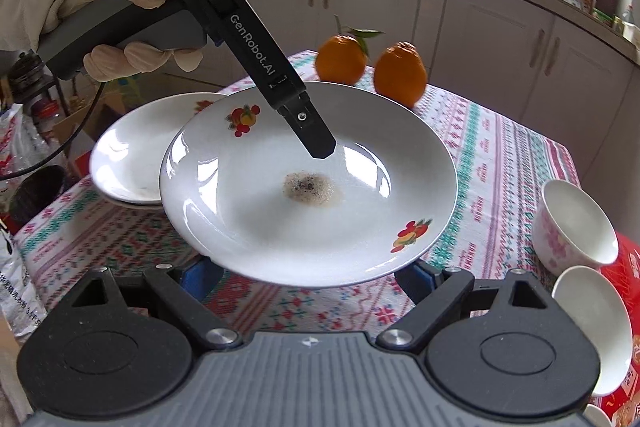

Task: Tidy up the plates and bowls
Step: 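Lift and carry the stained plate with the left gripper toward the plate stack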

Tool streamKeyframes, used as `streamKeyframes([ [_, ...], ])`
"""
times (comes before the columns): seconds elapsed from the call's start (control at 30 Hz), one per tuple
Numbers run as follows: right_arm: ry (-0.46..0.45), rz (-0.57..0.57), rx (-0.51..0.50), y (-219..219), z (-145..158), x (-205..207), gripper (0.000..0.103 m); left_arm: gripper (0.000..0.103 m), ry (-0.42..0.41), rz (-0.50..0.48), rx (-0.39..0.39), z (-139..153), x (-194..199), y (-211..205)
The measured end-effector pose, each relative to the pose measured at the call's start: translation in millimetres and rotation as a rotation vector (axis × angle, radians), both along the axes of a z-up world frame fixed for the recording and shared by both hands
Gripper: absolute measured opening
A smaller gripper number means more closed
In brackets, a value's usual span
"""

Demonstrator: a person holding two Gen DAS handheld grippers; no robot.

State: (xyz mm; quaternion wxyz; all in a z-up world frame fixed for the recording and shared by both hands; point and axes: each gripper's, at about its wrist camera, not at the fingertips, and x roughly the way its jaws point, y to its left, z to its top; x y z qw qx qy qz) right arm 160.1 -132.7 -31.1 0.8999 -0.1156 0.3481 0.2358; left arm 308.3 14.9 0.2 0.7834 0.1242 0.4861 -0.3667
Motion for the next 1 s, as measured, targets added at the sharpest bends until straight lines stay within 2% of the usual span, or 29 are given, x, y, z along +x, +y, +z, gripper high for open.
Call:
streamKeyframes([
  [0.27, -0.011, 0.064, -0.005, 18, 6, -9, 0.094, 0.07, -0.016, 0.068, -0.018, 7, -20, 30],
  [0.63, -0.002, 0.164, -0.017, 48, 4, -6, 0.094, 0.07, -0.012, 0.184, -0.041, 1, -36, 75],
  [1.0, 0.015, 0.224, -0.024, 72, 0, 5, 0.094, 0.07, -0.002, 0.261, -0.057, -8, -42, 110],
])
